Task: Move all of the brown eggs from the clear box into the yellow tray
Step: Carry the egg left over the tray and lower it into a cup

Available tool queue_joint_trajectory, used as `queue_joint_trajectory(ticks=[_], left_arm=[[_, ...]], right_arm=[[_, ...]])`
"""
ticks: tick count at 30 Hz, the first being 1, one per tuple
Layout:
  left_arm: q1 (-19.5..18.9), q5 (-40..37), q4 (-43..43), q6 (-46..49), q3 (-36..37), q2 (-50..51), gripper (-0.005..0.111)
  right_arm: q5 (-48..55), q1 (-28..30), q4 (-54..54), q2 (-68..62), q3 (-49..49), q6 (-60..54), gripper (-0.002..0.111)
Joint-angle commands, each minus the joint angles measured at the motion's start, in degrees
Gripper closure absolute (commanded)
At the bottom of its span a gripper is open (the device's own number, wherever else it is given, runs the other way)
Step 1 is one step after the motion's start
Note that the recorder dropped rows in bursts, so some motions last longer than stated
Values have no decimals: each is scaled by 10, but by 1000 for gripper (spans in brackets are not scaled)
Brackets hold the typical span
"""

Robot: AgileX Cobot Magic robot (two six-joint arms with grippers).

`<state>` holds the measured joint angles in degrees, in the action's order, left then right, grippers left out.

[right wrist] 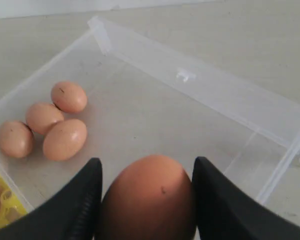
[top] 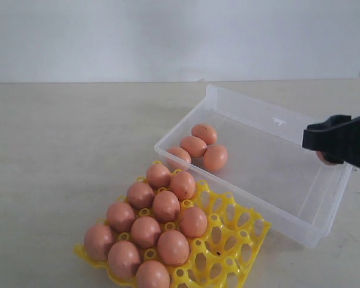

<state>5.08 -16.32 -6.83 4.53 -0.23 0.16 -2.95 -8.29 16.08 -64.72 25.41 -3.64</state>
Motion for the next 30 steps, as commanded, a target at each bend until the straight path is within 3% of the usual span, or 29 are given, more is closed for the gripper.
queue_joint_trajectory(ticks=[1, 6, 10, 12, 15, 18, 21, 26, 30], left_arm=[[3, 2, 2, 0, 2, -2, 103], [3, 2, 2, 0, 2, -2, 103], [3, 2, 2, 0, 2, -2, 103], [3, 2, 2, 0, 2, -2, 103], [3, 2, 2, 0, 2, -2, 103], [3, 1, 2, 0, 2, -2, 103], [3, 1, 2, 0, 2, -2, 103], [3, 2, 2, 0, 2, -2, 103], [3, 3, 2, 0, 2, -2, 103]], right_arm=[[-81, 3, -9, 6, -11, 3, 108], [-302, 3, -19, 6, -11, 41, 108], [-426, 3, -56, 6, -11, 167, 108], [-444, 3, -106, 6, -11, 294, 108], [-444, 3, -276, 6, -11, 476, 108], [-451, 3, -490, 4, -11, 575, 108], [-468, 3, -620, -17, -11, 668, 108], [-513, 3, -689, -109, 8, 719, 108], [-608, 4, -741, -211, 54, 766, 108]])
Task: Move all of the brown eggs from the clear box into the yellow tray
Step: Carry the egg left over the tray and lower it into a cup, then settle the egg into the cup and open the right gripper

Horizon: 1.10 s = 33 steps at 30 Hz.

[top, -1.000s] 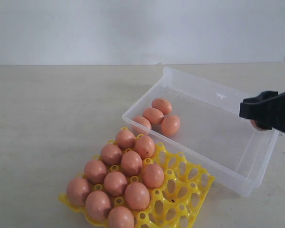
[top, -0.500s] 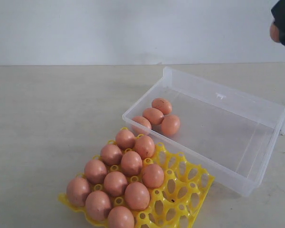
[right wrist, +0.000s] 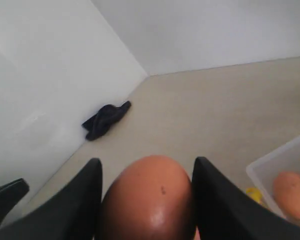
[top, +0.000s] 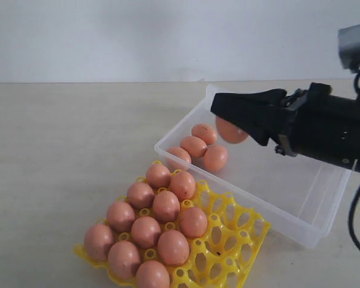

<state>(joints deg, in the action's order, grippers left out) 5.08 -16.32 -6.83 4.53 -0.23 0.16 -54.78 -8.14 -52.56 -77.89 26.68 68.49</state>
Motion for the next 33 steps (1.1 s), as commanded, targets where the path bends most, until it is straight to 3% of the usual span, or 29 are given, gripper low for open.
queue_joint_trajectory(ticks=[1, 9, 15, 25, 33], left_arm=[[3, 3, 2, 0, 2, -2, 103], [3, 3, 2, 0, 2, -2, 103], [3, 3, 2, 0, 2, -2, 103], [3, 3, 2, 0, 2, -2, 103], [3, 4, 2, 0, 2, -2, 103]], right_arm=[[-116, 2, -68, -101, 57, 59, 108], [-148, 2, -99, -209, 107, 41, 108], [21, 1, -99, -209, 107, -37, 108], [102, 1, -128, -220, 107, -75, 108], [41, 1, -159, -263, 107, -91, 108]])
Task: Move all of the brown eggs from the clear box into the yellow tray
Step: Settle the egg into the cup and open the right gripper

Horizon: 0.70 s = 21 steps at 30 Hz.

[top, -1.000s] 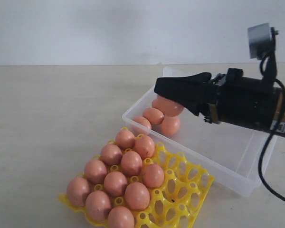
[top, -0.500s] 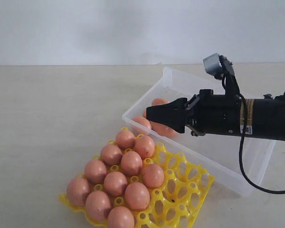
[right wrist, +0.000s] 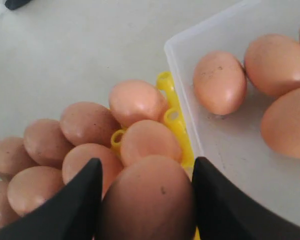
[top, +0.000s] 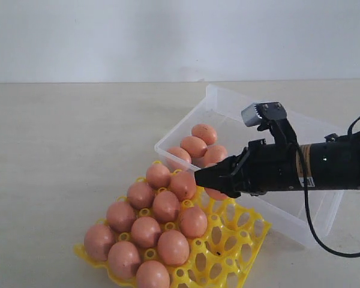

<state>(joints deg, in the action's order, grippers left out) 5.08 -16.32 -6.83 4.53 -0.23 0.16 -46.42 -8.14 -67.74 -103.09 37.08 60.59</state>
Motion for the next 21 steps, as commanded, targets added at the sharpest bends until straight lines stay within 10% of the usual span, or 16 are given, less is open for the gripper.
queue_joint_trajectory(ticks=[1, 21], left_arm=[[3, 4, 2, 0, 2, -2, 103], [3, 4, 2, 0, 2, -2, 103]], right_arm=[[-46, 1, -6, -14, 3, -12, 108], [-45, 1, 53, -49, 3, -82, 108]])
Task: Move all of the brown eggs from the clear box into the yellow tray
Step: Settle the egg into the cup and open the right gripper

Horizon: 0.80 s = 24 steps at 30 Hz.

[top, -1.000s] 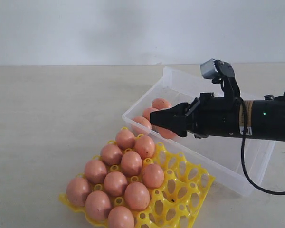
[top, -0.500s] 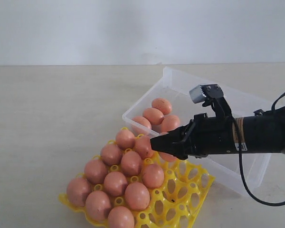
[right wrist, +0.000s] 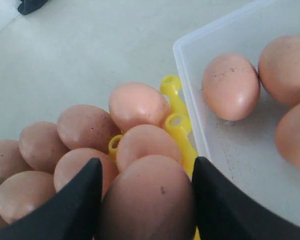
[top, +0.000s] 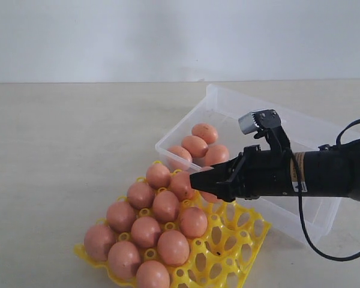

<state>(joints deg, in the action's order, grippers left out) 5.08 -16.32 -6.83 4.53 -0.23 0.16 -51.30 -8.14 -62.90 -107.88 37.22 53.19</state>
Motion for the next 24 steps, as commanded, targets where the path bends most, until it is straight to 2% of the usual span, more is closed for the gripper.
queue_joint_trajectory(ticks=[1, 3, 12, 15, 24], left_arm=[[3, 4, 2, 0, 2, -2, 103], [3, 4, 2, 0, 2, -2, 103], [3, 3, 2, 0, 2, -2, 103], [3, 2, 2, 0, 2, -2, 103], [3, 2, 2, 0, 2, -2, 103]], right_arm=[[4, 1, 0, -1, 2, -8, 108], [3, 1, -10, -1, 2, -8, 106], [3, 1, -21, -1, 2, -8, 64], [2, 1, -21, -1, 2, -8, 61], [-11, 1, -15, -1, 2, -6, 61]])
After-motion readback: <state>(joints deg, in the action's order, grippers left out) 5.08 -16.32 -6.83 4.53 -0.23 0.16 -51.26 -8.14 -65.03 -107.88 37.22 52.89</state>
